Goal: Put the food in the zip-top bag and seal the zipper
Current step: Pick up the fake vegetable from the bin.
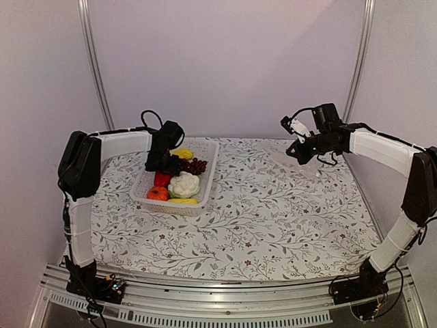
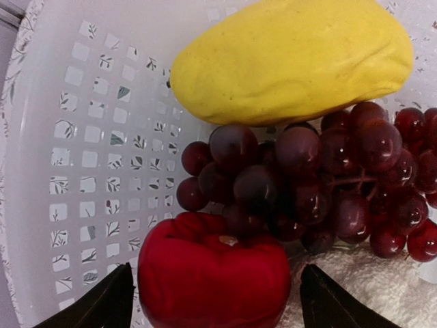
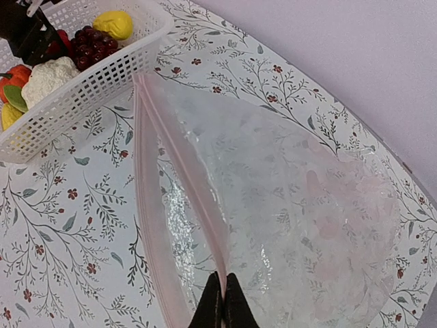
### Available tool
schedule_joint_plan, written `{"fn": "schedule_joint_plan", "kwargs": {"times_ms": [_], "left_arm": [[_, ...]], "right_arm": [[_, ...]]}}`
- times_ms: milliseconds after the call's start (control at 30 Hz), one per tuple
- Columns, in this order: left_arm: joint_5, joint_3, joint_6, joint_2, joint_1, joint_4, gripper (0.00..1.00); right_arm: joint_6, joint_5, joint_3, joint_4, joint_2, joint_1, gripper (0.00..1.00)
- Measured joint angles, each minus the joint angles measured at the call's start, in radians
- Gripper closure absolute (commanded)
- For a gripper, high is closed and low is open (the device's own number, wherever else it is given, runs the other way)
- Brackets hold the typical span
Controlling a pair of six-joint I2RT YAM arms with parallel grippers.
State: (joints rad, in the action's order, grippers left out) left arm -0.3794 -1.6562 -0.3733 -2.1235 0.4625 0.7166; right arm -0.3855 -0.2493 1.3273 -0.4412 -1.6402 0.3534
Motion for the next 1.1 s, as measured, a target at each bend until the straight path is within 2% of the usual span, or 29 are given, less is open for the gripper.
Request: {"fn": "schedule_joint_plan", "kwargs": {"times_ms": [267,733,1100], "left_arm": [[-0.005,-0.005,0.007,-0.004,-0.001,0.002,0.16],[-0.014,-0.015,0.015,-0.023,-0.005,0.002,0.37],[-0.024,-0.028,0.029,0.018,-0.005,0.026,0.43]], "right_arm": [[0.000,-0.001,-0.003,0.000,0.000,0.000,1.00],[0.000,-0.007,-0.006,0.000,-0.003,0.000,1.00],[0.004,-0.013,-0.005,-0.003,-0.016,0.000,1.00]]}}
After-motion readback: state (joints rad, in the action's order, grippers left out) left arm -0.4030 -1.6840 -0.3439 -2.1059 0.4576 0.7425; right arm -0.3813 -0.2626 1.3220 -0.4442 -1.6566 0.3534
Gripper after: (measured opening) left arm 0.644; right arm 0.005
